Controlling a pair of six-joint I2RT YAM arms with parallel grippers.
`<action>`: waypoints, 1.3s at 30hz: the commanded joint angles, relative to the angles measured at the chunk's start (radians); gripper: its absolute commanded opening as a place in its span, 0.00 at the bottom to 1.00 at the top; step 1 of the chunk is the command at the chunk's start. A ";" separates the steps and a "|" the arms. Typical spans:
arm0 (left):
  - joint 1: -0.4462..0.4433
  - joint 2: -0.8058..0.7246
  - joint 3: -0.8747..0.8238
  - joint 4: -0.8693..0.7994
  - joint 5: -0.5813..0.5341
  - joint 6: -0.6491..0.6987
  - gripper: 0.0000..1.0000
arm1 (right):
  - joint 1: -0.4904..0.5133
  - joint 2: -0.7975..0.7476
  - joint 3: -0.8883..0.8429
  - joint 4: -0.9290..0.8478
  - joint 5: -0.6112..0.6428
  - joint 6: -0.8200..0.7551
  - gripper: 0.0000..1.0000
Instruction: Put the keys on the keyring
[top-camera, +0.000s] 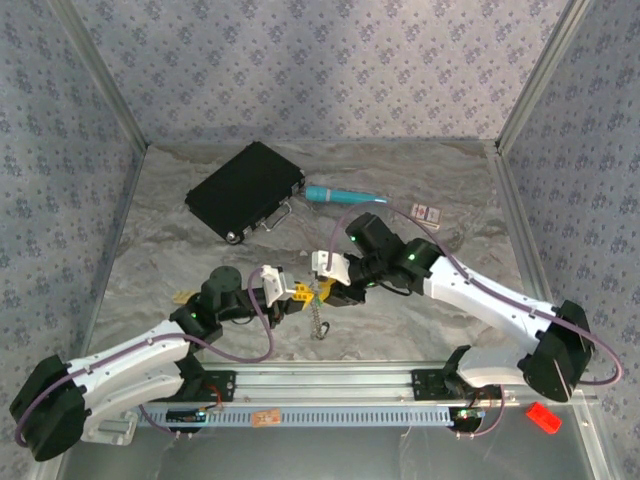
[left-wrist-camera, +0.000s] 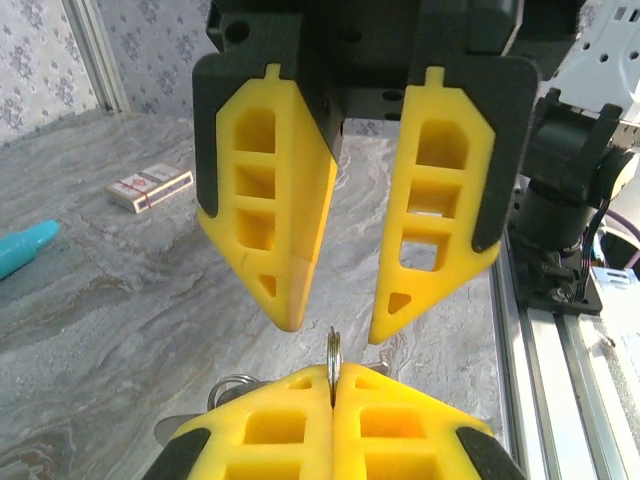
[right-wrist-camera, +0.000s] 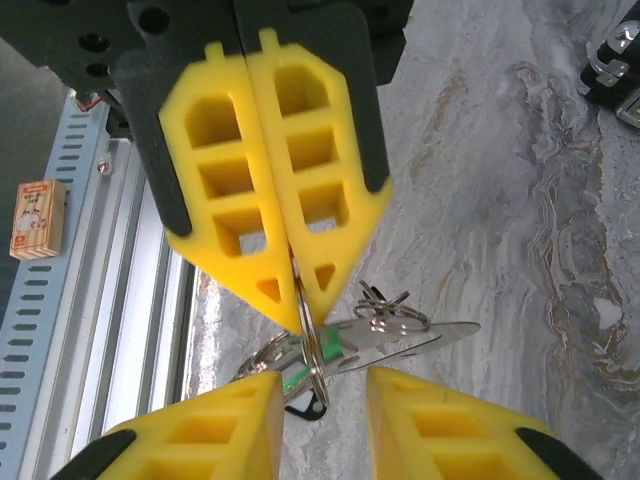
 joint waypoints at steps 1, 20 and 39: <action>-0.002 -0.016 -0.018 0.126 0.019 -0.041 0.00 | -0.004 -0.020 -0.041 0.097 -0.068 0.082 0.30; -0.002 -0.060 0.005 0.002 -0.032 -0.003 0.15 | -0.004 0.007 0.002 0.021 -0.073 0.024 0.00; -0.002 -0.031 0.054 -0.064 -0.004 0.031 0.14 | 0.072 0.155 0.243 -0.245 0.077 -0.172 0.00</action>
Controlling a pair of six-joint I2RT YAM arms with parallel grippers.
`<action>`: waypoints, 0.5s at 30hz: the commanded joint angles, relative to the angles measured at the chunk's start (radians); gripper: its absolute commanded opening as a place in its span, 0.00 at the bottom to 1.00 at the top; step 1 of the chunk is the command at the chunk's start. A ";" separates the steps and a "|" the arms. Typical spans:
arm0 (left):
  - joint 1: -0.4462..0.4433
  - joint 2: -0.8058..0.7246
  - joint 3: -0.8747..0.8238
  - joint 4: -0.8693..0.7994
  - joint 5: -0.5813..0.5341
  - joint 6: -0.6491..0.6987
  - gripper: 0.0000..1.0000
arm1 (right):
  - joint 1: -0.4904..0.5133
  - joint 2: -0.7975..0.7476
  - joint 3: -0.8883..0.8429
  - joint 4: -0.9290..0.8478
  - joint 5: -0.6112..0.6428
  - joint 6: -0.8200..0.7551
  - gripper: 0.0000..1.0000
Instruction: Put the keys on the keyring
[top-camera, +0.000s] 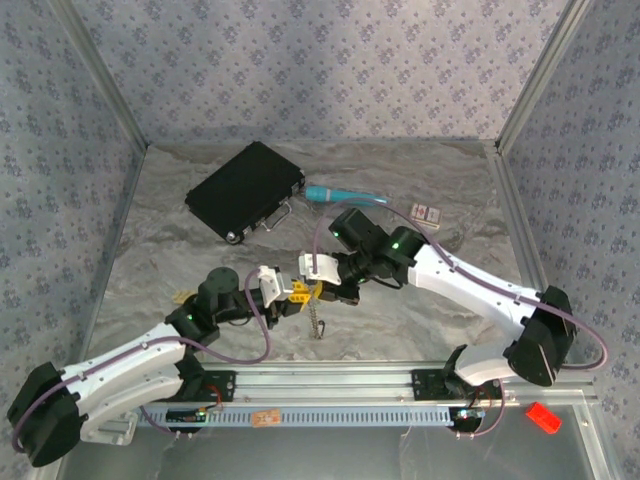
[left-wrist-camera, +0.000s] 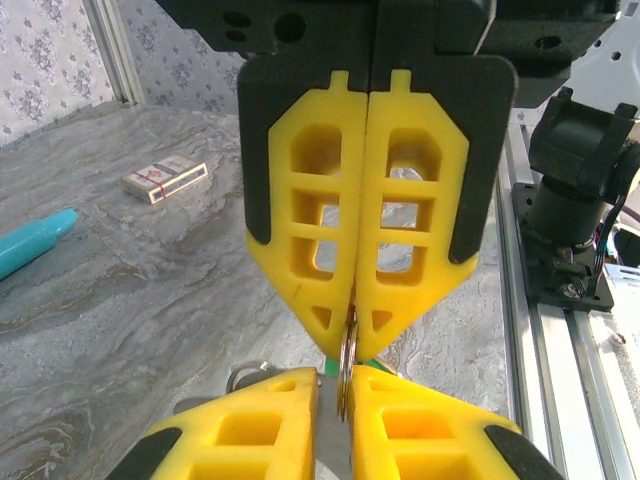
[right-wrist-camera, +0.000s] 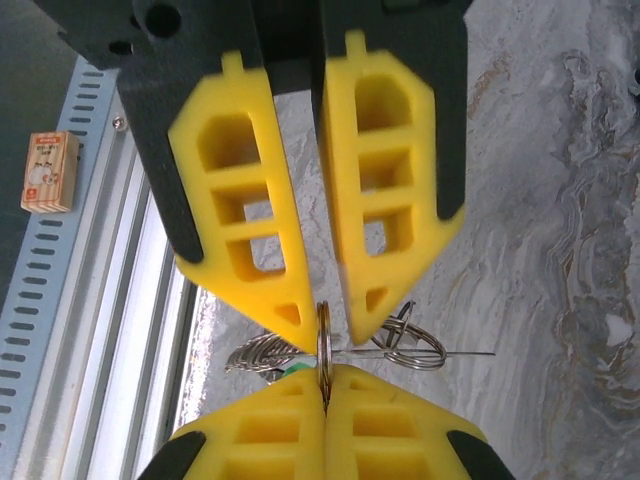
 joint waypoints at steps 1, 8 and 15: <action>-0.001 0.013 0.043 0.018 0.028 0.018 0.13 | 0.014 0.021 0.053 -0.049 0.016 -0.042 0.00; -0.001 -0.003 0.033 0.027 0.020 0.021 0.02 | 0.010 0.010 0.040 -0.039 0.011 -0.032 0.04; -0.001 -0.006 0.015 0.066 0.039 0.009 0.00 | -0.053 -0.085 -0.089 0.074 -0.065 0.060 0.26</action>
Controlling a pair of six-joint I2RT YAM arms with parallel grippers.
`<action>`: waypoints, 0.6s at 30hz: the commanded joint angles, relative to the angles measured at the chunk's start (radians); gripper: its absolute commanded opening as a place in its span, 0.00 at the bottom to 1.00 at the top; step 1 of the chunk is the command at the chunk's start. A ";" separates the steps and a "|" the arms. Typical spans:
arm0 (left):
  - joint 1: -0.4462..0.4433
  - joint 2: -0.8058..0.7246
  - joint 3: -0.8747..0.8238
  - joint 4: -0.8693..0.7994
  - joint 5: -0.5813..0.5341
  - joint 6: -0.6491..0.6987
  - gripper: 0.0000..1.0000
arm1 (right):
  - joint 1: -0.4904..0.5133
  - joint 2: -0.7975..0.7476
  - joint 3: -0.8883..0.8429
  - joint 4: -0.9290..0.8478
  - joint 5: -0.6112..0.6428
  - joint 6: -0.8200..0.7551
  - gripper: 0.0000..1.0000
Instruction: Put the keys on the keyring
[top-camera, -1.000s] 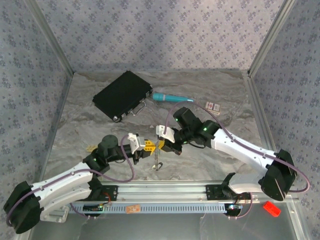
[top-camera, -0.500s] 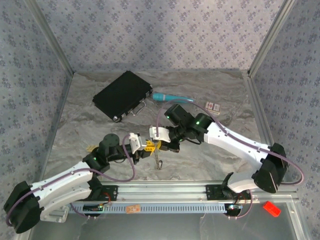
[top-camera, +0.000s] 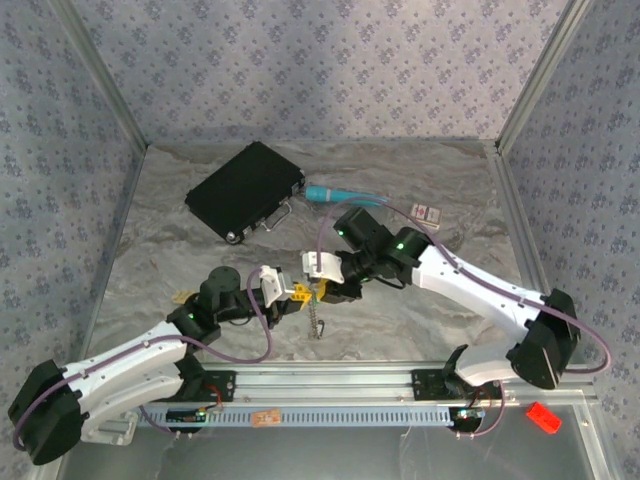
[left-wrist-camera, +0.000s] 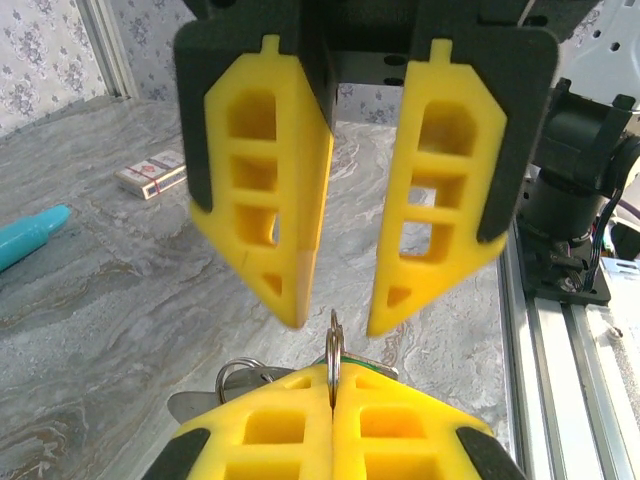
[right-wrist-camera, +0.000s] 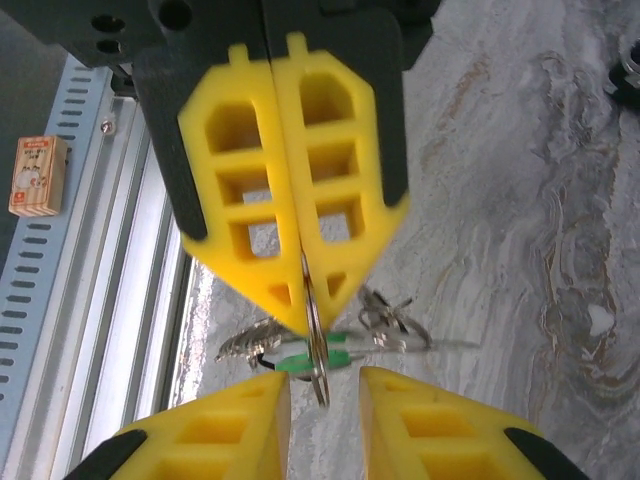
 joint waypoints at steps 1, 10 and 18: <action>-0.002 -0.015 0.010 0.067 0.032 0.001 0.00 | -0.014 -0.033 -0.036 0.036 -0.048 0.050 0.25; -0.001 -0.022 0.009 0.075 0.038 -0.005 0.00 | -0.015 -0.025 -0.046 0.045 -0.048 0.054 0.16; -0.003 -0.019 0.008 0.102 0.068 -0.006 0.00 | -0.015 0.004 -0.054 0.039 -0.055 0.062 0.00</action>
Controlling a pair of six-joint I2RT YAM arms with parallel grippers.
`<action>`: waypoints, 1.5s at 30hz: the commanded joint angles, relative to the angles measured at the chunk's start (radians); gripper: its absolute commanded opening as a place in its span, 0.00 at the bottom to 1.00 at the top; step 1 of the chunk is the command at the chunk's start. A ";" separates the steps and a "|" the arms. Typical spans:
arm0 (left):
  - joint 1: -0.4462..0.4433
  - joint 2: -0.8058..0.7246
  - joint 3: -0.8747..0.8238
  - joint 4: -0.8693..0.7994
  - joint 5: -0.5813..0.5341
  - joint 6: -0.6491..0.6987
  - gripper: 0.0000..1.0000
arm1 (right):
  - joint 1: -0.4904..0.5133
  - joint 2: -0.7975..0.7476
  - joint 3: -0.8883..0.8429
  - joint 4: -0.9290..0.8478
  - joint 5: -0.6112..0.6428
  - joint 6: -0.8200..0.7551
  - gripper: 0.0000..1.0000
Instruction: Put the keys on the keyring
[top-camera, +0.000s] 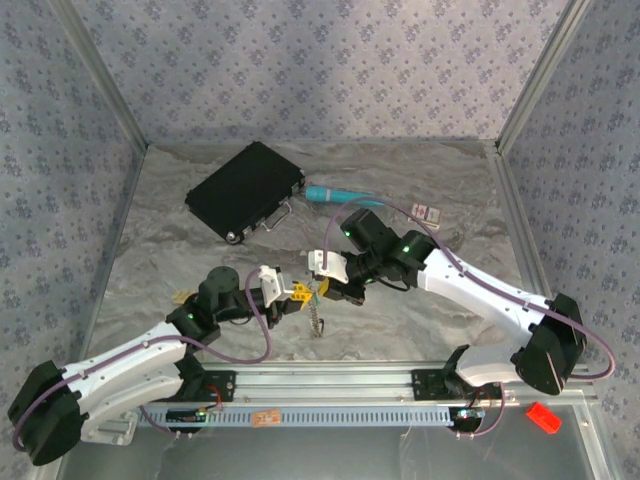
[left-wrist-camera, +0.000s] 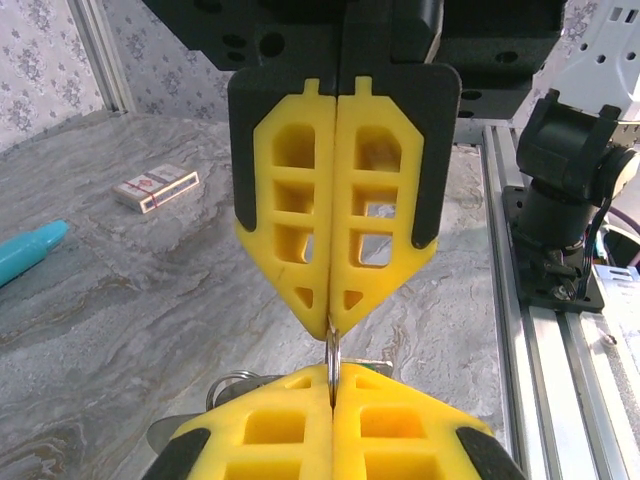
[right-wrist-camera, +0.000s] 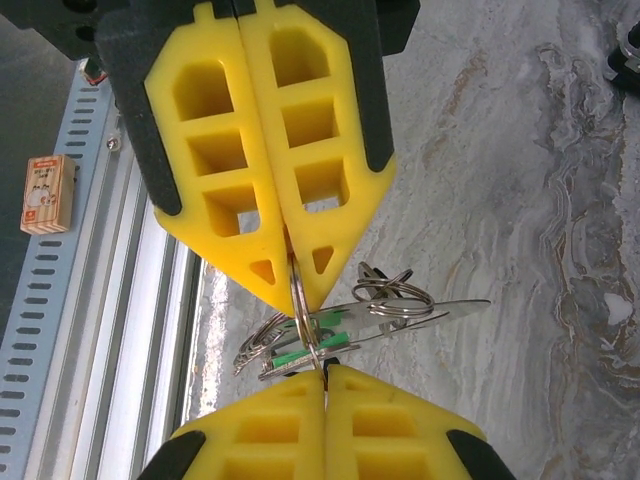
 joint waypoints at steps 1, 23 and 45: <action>-0.002 -0.010 0.009 0.090 0.059 -0.003 0.00 | 0.002 0.031 -0.009 0.000 -0.021 0.018 0.00; -0.002 -0.003 -0.008 0.124 0.058 -0.009 0.00 | -0.006 -0.040 -0.052 0.100 -0.105 0.073 0.27; -0.002 -0.005 0.046 -0.047 0.002 0.039 0.21 | 0.067 0.051 0.121 -0.132 0.109 -0.055 0.00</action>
